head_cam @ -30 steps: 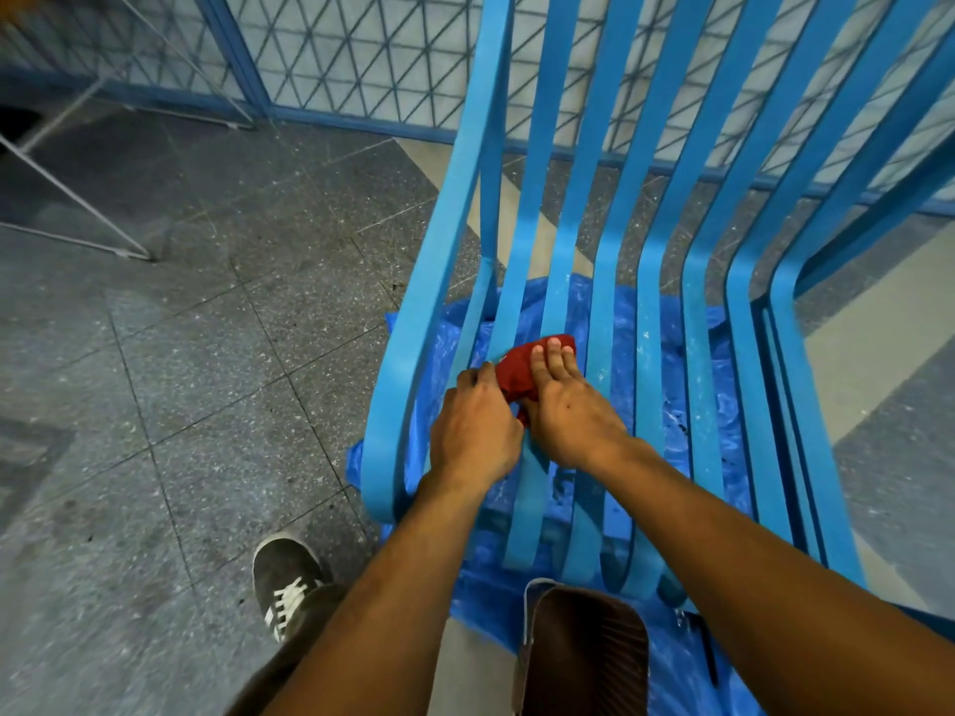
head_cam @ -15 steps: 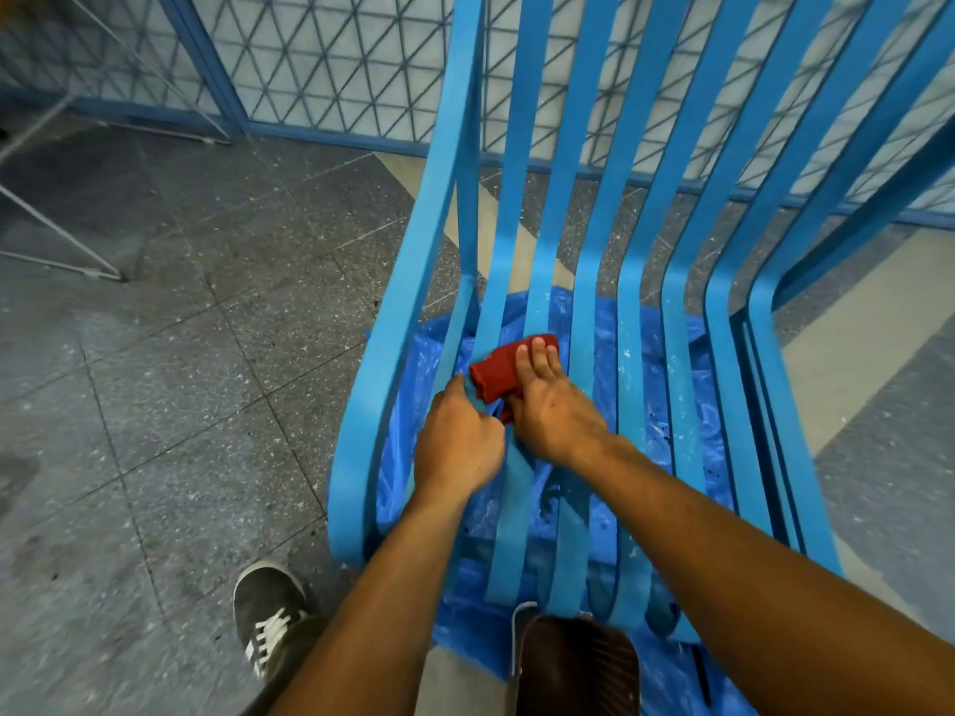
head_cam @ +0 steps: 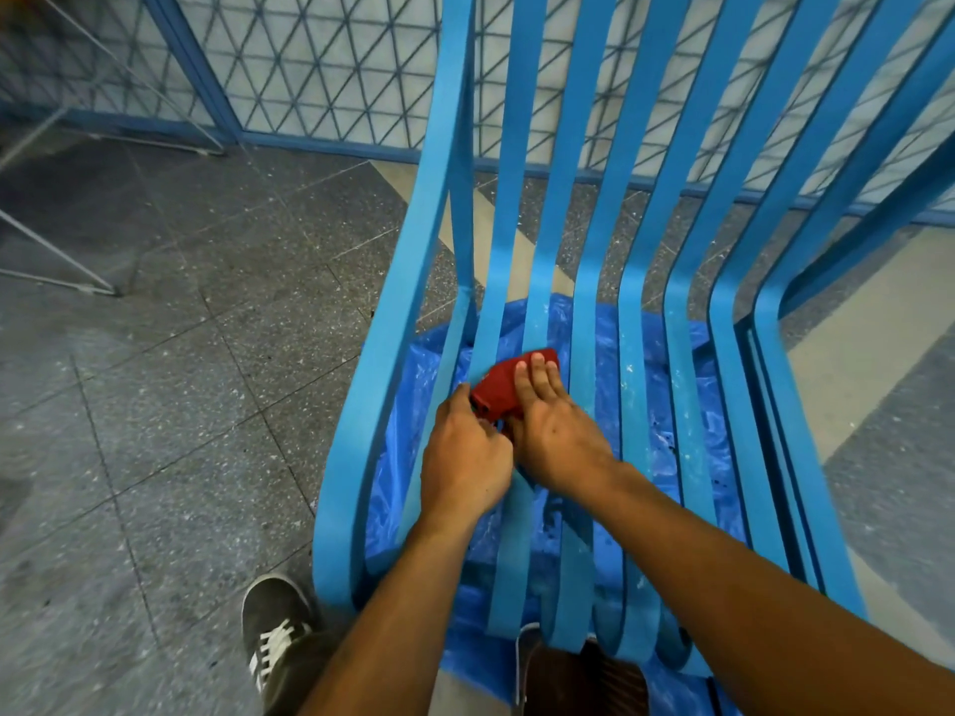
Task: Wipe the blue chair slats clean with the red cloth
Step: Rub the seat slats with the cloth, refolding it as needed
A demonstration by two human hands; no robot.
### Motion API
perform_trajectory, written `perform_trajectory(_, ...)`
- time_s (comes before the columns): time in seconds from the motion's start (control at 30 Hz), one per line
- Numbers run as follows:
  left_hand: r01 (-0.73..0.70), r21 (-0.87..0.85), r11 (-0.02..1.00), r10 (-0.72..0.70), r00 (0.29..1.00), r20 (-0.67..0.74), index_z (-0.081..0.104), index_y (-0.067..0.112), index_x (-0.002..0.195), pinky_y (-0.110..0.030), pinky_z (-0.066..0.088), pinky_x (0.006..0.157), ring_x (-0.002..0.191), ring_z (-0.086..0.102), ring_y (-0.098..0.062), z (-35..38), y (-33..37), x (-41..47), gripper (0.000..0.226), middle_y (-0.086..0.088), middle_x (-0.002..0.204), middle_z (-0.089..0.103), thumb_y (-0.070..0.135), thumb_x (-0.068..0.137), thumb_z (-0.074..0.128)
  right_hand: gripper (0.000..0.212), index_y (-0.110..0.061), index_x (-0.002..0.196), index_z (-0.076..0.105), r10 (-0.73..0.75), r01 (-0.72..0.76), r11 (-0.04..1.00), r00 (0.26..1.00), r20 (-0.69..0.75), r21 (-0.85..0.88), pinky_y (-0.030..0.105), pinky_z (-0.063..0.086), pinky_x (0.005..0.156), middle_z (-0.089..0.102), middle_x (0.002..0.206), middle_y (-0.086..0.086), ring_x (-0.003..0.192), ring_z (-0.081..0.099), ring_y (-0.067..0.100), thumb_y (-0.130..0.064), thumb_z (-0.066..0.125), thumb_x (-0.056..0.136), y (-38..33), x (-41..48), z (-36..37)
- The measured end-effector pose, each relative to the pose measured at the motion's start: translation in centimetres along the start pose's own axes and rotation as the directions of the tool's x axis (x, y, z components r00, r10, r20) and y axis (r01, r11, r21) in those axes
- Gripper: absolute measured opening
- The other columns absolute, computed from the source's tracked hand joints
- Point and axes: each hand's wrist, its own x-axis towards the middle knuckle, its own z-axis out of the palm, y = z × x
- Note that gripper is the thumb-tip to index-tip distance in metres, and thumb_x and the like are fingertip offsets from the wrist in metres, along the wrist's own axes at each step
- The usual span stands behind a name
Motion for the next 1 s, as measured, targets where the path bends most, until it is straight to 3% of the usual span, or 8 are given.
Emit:
perform_trajectory(0.17,-0.018,-0.030,0.999,0.017,0.999,-0.028,0.038,0.025,0.148,-0.039,0.042,0.104,0.130,0.050,-0.028,0.4,-0.3,0.4,0.054,-0.004,0.147,0.049,0.016,0.095,0.044,0.072,-0.006,0.158,-0.006,0.034,-0.034,0.999,0.999,-0.018,0.033,0.042,0.015,0.125,-0.013,0.166,0.015,0.154,-0.010,0.029,-0.029,0.038,0.106,0.1,1.4,-0.1)
perform_trajectory(0.33,-0.015,-0.028,0.999,0.015,0.999,-0.030,0.032,0.023,0.152,-0.039,0.038,0.108,0.135,0.046,-0.025,0.5,-0.7,0.7,0.055,-0.001,0.153,0.044,0.018,0.099,0.044,0.071,-0.009,0.158,-0.008,-0.002,0.003,1.000,0.999,-0.039,0.031,0.037,0.013,0.123,-0.016,0.166,0.011,0.154,-0.013,0.024,-0.032,0.035,0.107,0.0,-1.3,1.0)
perform_trajectory(0.5,-0.049,-0.038,0.998,0.048,0.999,-0.020,0.034,0.026,0.152,-0.037,0.038,0.111,0.137,0.045,-0.022,0.3,-1.1,0.8,0.054,0.001,0.154,0.044,0.021,0.099,0.044,0.078,-0.006,0.158,-0.009,0.132,-0.117,0.976,0.988,-0.074,0.182,0.039,0.022,0.120,-0.015,0.166,0.015,0.155,0.000,0.028,-0.025,0.044,0.103,0.1,2.1,0.3)
perform_trajectory(0.63,-0.031,-0.026,0.999,0.030,0.999,-0.024,0.029,0.023,0.155,-0.035,0.034,0.113,0.141,0.041,-0.022,0.3,-0.9,0.7,0.057,0.000,0.157,0.038,0.021,0.100,0.044,0.078,-0.001,0.157,-0.007,0.173,-0.138,0.957,0.977,-0.121,0.255,0.037,0.009,0.124,-0.011,0.166,0.019,0.155,-0.003,0.030,-0.027,0.043,0.103,0.6,6.7,-1.2)
perform_trajectory(0.73,-0.037,-0.031,0.999,0.036,0.999,-0.021,0.028,0.023,0.155,-0.033,0.033,0.113,0.141,0.040,-0.021,0.3,-0.8,0.6,0.057,0.000,0.158,0.038,0.020,0.101,0.044,0.072,0.001,0.157,-0.005,0.168,-0.113,0.958,0.966,-0.199,0.262,0.036,0.003,0.125,-0.010,0.166,0.019,0.154,-0.008,0.029,-0.025,0.038,0.106,1.3,9.1,-2.1)
perform_trajectory(0.87,-0.048,-0.039,0.998,0.048,0.999,-0.010,0.028,0.022,0.155,-0.031,0.032,0.113,0.142,0.039,-0.020,0.1,-0.9,0.5,0.056,0.001,0.158,0.037,0.021,0.101,0.044,0.064,-0.007,0.159,0.001,0.216,-0.065,0.926,0.900,-0.378,0.372,0.036,0.011,0.125,-0.005,0.168,0.008,0.155,-0.004,0.020,-0.023,0.033,0.107,2.1,10.6,-3.2)
perform_trajectory(1.0,-0.049,-0.042,0.998,0.049,0.999,-0.009,0.027,0.021,0.155,-0.031,0.032,0.113,0.142,0.039,-0.020,0.3,-0.9,0.6,0.057,0.000,0.159,0.036,0.021,0.101,0.045,0.062,-0.008,0.159,0.006,0.194,-0.055,0.930,0.914,-0.357,0.364,0.038,0.013,0.125,-0.002,0.168,0.009,0.155,0.001,0.023,-0.024,0.034,0.107,1.8,12.2,-4.8)
